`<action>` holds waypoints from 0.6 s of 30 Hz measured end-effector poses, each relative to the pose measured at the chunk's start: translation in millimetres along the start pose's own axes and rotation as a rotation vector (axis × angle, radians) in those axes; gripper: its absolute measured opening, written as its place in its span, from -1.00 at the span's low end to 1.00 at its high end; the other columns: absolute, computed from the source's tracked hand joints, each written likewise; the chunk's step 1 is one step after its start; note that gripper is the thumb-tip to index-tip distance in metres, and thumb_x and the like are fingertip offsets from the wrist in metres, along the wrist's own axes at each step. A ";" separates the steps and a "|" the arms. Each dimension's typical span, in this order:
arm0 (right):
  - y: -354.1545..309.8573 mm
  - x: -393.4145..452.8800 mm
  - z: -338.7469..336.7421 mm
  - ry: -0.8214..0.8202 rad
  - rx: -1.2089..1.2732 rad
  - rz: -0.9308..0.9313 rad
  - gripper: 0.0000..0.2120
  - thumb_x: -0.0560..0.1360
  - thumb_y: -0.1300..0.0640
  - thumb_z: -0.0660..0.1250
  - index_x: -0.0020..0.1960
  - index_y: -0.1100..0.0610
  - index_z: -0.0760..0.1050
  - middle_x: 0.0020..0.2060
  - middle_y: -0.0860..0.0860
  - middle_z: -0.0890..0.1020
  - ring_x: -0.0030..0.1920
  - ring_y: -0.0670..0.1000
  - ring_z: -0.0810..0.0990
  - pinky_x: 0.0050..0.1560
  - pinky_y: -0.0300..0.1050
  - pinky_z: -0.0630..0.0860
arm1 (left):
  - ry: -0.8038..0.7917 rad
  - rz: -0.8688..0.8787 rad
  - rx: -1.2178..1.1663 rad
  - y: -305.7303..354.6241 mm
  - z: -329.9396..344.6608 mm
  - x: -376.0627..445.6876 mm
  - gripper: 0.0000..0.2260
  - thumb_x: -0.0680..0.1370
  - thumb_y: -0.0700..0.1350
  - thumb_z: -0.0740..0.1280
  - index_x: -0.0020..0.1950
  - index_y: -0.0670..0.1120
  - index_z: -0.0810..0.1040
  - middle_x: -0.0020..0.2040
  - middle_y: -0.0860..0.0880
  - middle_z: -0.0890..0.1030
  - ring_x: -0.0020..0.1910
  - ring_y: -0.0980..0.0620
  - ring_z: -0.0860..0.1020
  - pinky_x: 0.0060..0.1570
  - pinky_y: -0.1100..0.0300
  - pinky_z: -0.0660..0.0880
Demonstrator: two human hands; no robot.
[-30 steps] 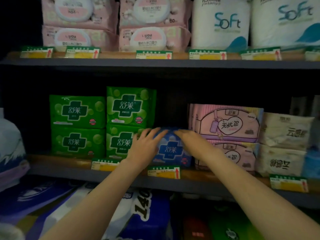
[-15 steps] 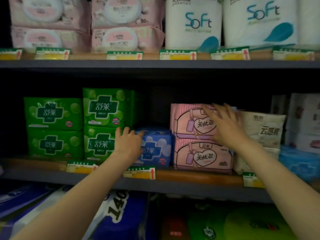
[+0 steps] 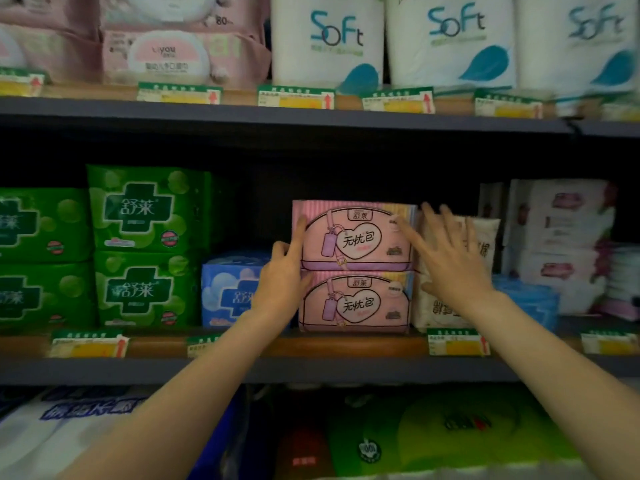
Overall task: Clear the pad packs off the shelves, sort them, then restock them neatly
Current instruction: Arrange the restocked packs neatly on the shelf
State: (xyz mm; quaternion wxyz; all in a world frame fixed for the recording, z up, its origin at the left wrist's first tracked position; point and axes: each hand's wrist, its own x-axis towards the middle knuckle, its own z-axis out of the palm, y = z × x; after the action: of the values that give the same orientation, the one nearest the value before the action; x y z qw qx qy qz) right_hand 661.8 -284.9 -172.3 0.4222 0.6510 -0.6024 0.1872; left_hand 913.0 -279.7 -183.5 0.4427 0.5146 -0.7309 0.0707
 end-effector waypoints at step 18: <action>-11.6 -3.4 28.0 0.256 0.045 0.033 0.06 0.05 0.27 0.62 0.45 0.08 0.19 0.25 0.18 0.49 0.34 0.28 0.29 0.32 0.34 0.06 | 0.020 -0.003 0.047 -5.7 7.0 7.5 -0.24 0.53 -0.12 0.33 0.53 0.09 -0.12 0.42 -0.18 0.21 0.35 -0.17 0.29 0.27 0.01 0.33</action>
State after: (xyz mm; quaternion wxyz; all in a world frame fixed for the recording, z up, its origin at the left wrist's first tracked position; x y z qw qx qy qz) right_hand 664.6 -305.4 -194.6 0.4777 0.6210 -0.5501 0.2890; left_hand 913.0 -291.4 -184.3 0.4379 0.5252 -0.7238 0.0922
